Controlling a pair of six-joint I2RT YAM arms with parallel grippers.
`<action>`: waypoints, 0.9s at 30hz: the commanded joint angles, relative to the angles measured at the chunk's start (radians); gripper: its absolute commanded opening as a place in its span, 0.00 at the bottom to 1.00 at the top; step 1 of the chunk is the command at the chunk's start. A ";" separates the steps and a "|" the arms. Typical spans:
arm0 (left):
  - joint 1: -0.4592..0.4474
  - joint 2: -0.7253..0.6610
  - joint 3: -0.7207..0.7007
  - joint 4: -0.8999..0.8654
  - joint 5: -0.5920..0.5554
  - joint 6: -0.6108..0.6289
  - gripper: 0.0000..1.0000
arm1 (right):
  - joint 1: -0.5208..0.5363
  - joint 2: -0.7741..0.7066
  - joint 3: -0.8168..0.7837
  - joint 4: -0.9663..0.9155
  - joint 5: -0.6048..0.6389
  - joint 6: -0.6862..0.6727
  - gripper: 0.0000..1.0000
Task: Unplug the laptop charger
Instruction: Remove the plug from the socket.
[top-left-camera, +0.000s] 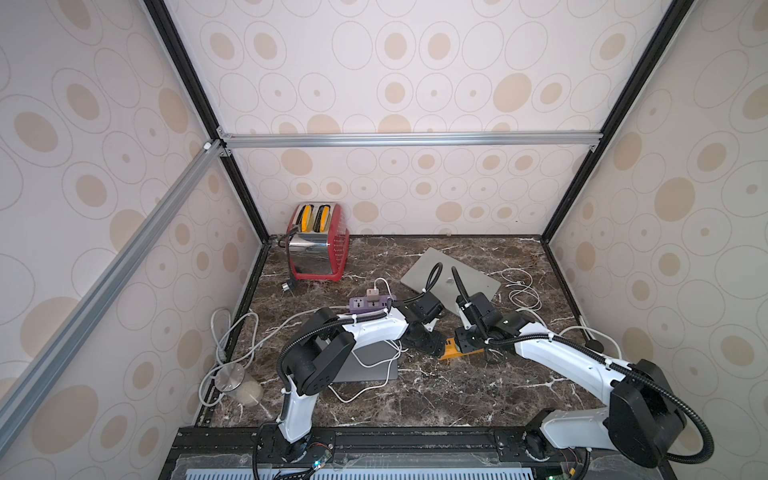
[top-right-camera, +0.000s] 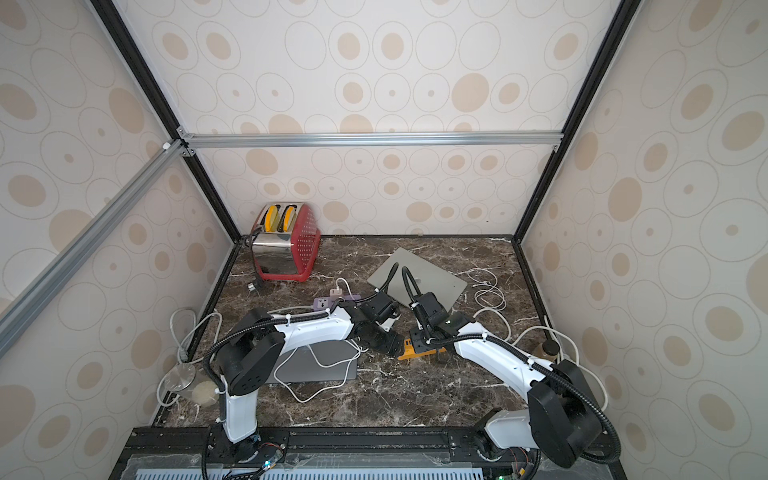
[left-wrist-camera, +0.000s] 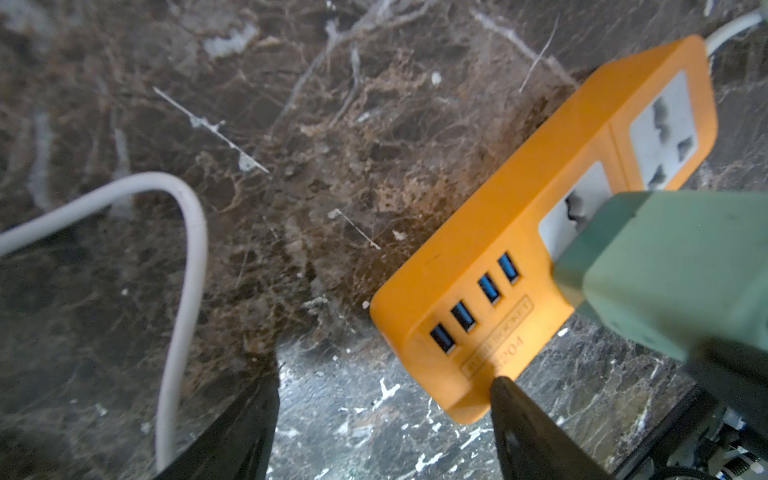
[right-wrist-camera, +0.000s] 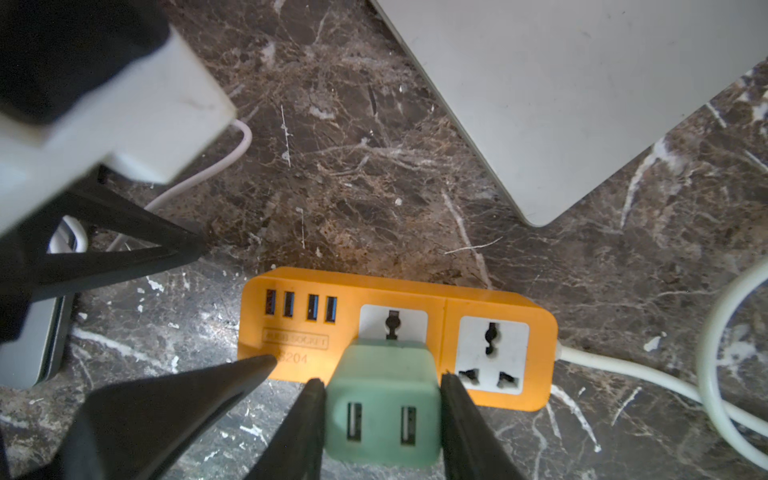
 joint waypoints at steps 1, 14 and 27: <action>-0.011 0.039 0.004 -0.047 -0.020 -0.008 0.81 | 0.010 -0.019 -0.019 -0.015 -0.004 0.015 0.23; -0.014 0.047 0.011 -0.053 -0.024 -0.010 0.82 | 0.009 -0.062 -0.002 -0.053 0.007 0.007 0.22; -0.017 0.056 0.007 -0.053 -0.026 -0.012 0.82 | 0.010 -0.058 -0.028 -0.035 0.011 0.011 0.39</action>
